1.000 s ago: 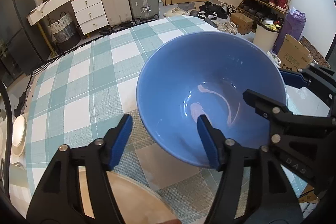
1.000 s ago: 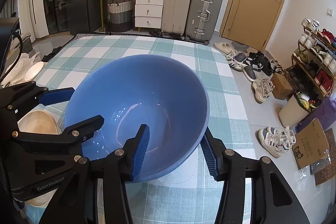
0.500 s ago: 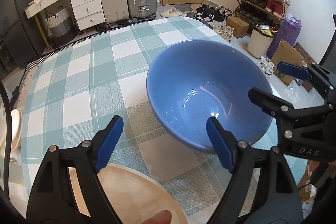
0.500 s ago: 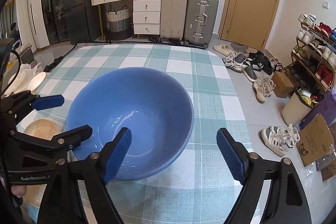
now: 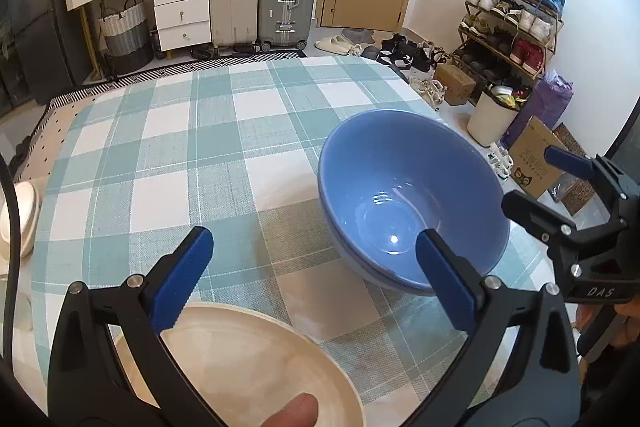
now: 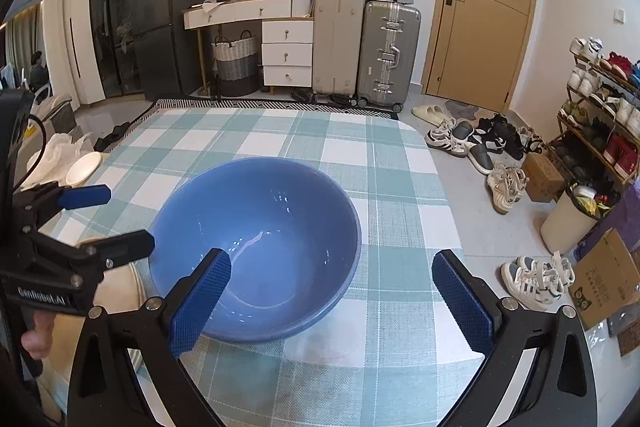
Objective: Organize plates and bowls
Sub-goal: 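Close the left gripper on the stacked bowls' rim while the right gripper clamps the opposite rim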
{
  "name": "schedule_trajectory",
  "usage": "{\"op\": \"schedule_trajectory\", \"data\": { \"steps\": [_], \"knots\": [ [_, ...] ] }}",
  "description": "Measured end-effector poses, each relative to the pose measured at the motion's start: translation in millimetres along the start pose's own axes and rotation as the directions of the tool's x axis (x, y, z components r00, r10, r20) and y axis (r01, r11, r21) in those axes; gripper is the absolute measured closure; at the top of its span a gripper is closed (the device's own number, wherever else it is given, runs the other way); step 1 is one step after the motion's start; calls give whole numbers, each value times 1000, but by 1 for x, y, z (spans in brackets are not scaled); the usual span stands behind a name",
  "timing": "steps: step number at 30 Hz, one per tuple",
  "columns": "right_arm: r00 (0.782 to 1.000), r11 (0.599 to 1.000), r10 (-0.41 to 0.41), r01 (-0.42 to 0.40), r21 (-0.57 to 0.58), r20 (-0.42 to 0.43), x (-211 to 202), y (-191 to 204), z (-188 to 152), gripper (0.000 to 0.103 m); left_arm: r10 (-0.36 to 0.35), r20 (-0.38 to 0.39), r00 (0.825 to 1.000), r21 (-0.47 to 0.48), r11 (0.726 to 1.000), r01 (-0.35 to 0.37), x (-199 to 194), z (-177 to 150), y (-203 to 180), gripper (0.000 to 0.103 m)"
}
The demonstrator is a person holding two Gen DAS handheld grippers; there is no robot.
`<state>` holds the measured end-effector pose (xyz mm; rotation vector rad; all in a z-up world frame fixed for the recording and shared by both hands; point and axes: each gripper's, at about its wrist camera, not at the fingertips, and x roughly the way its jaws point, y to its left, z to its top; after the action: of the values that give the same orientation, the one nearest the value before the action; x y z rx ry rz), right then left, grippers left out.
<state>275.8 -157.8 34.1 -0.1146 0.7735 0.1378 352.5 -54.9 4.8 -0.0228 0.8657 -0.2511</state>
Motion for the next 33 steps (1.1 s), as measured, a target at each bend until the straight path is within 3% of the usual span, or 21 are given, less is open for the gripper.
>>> {"op": "schedule_trajectory", "data": {
  "steps": [19,23,33],
  "knots": [
    [997,989,72,-69,128,-23,21,-32,-6,1,3,-30,1000,-72,997,-5,20,6,17,2],
    [995,982,96,-89,166,-34,30,-38,-9,2,-33,-31,999,-86,996,30,26,7,19,3],
    [975,946,211,-184,268,-75,56,-46,-18,23,-107,-57,993,-117,988,100,44,8,15,18]
  ]
}}
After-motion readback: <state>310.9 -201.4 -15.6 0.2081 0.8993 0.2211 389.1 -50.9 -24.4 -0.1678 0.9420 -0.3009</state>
